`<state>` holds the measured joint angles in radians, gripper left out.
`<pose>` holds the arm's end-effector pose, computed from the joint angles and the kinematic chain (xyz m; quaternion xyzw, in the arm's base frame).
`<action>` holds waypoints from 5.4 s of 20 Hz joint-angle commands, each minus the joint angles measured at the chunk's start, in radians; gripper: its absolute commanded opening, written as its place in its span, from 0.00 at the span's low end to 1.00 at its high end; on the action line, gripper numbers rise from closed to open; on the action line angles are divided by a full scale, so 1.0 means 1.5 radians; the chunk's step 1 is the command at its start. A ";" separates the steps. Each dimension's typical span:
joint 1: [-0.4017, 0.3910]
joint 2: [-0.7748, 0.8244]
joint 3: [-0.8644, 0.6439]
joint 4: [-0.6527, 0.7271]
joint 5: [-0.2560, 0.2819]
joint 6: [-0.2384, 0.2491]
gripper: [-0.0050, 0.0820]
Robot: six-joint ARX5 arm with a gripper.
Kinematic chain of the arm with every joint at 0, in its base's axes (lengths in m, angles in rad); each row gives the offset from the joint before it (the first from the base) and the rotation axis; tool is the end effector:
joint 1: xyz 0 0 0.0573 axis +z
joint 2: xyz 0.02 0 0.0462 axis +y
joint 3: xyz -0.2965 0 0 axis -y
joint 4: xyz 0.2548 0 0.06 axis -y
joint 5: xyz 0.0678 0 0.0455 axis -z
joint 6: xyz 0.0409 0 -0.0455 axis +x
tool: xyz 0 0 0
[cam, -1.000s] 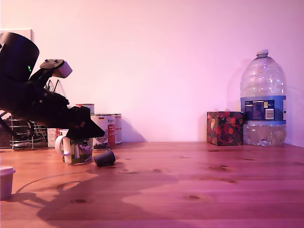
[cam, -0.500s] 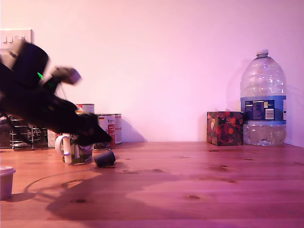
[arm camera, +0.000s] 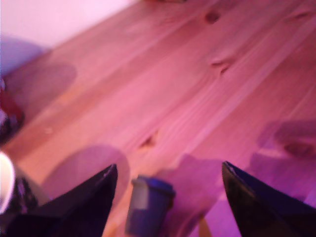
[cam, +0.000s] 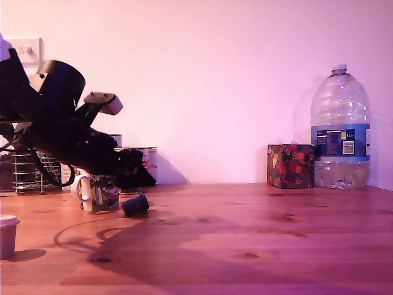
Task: Pick up the coffee capsules from the table one by one and drop them inside the nearest coffee cup
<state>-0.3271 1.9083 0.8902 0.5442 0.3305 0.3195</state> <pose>0.3724 -0.1404 0.1493 0.1459 0.1818 -0.3472 0.9083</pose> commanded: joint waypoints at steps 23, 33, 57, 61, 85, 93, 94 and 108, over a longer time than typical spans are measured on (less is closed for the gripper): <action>-0.005 0.077 0.064 -0.126 -0.016 -0.030 0.68; -0.015 0.077 0.064 -0.153 -0.004 -0.039 0.64; -0.019 0.077 0.063 -0.055 0.072 -0.039 0.14; -0.018 0.032 0.030 0.002 0.071 -0.054 0.15; 0.089 -0.104 -0.133 0.216 -0.122 -0.127 0.15; 0.090 -0.104 -0.010 -0.005 -0.121 -0.120 0.15; 0.090 -0.104 0.007 -0.038 -0.122 -0.120 0.15; 0.106 -0.069 0.195 -0.371 -0.132 -0.119 0.15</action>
<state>-0.1738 1.7630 1.1763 -0.0113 0.1375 0.1368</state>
